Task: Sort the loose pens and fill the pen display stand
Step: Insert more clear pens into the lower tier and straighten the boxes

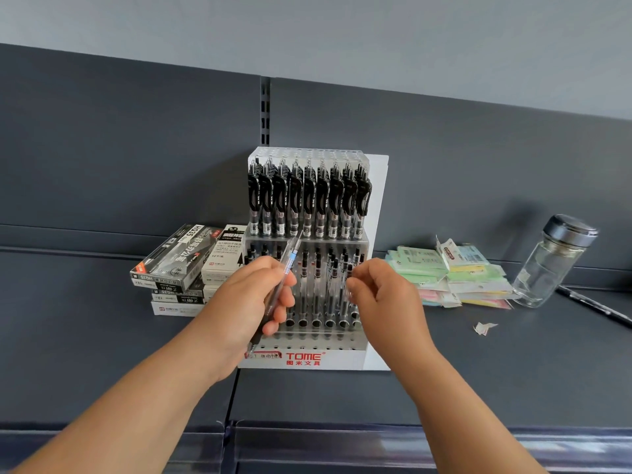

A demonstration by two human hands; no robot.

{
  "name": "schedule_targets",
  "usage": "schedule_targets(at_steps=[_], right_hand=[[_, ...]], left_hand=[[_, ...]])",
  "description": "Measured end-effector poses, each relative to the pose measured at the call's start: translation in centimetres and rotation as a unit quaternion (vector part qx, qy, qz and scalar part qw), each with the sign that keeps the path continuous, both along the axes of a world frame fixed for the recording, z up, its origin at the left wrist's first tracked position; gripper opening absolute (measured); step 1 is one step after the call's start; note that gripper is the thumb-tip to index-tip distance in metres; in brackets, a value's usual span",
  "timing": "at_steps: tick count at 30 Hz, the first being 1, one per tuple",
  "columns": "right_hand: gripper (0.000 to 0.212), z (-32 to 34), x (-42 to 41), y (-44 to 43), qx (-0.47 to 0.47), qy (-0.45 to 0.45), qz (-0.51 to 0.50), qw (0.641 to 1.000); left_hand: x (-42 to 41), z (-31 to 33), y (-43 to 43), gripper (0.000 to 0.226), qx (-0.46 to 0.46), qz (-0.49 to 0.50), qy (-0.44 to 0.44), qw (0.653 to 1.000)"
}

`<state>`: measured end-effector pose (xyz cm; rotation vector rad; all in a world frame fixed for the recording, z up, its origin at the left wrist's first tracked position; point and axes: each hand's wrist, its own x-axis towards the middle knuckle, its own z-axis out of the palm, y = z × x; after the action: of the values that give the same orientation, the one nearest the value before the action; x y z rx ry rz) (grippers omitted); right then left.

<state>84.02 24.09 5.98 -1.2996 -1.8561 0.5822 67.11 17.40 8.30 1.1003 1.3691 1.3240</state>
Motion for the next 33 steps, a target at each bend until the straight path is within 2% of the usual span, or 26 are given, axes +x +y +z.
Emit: schedule_targets(at_steps=[3, 7, 10, 13, 15, 17, 20, 25, 27, 29, 33], right_hand=[[0.008, 0.0, 0.1, 0.1, -0.005, -0.004, -0.005, 1.0], [0.006, 0.6, 0.2, 0.3, -0.014, -0.055, -0.012, 0.998], [0.005, 1.3, 0.1, -0.3, 0.029, -0.057, -0.036, 0.997], [0.008, 2.7, -0.3, -1.5, 0.013, 0.074, 0.003, 0.997], [0.007, 3.6, -0.9, -2.4, -0.062, 0.185, 0.074, 0.978], [0.006, 4.2, -1.3, -3.1, -0.108, 0.25, 0.13, 0.953], [0.013, 4.3, -1.8, -3.6, -0.119, 0.298, 0.163, 0.933], [0.017, 4.7, -0.5, -3.2, -0.092, 0.293, 0.14, 0.941], [0.015, 5.0, 0.7, -2.6, -0.047, 0.273, 0.101, 0.956], [0.013, 5.1, 1.9, -1.9, -0.005, 0.235, 0.057, 0.97], [0.018, 4.1, 2.9, -1.0, 0.03, 0.183, 0.007, 0.983]], left_hand=[[-0.1, -0.2, 0.0, 0.022, 0.005, -0.005, -0.004, 1.0], [0.0, -0.3, 0.0, 0.018, 0.016, -0.017, -0.013, 1.0], [0.2, -0.2, 0.0, 0.007, 0.031, -0.023, 0.018, 0.999], [0.4, -0.1, 0.1, 0.003, 0.056, -0.009, 0.045, 0.997], [0.6, 0.0, 0.2, 0.006, 0.07, -0.001, 0.071, 0.995], [1.0, 0.2, 0.2, 0.01, 0.085, 0.0, 0.088, 0.992], [1.7, 0.3, 0.2, 0.013, 0.097, -0.003, 0.101, 0.99], [2.0, 0.3, 0.4, 0.02, 0.105, -0.014, 0.124, 0.987], [1.6, -0.3, 0.6, 0.021, 0.089, -0.01, 0.184, 0.979], [1.0, -1.2, 0.6, 0.022, 0.069, 0.003, 0.282, 0.957], [0.2, -2.7, 0.1, 0.034, 0.071, 0.007, 0.478, 0.875]])
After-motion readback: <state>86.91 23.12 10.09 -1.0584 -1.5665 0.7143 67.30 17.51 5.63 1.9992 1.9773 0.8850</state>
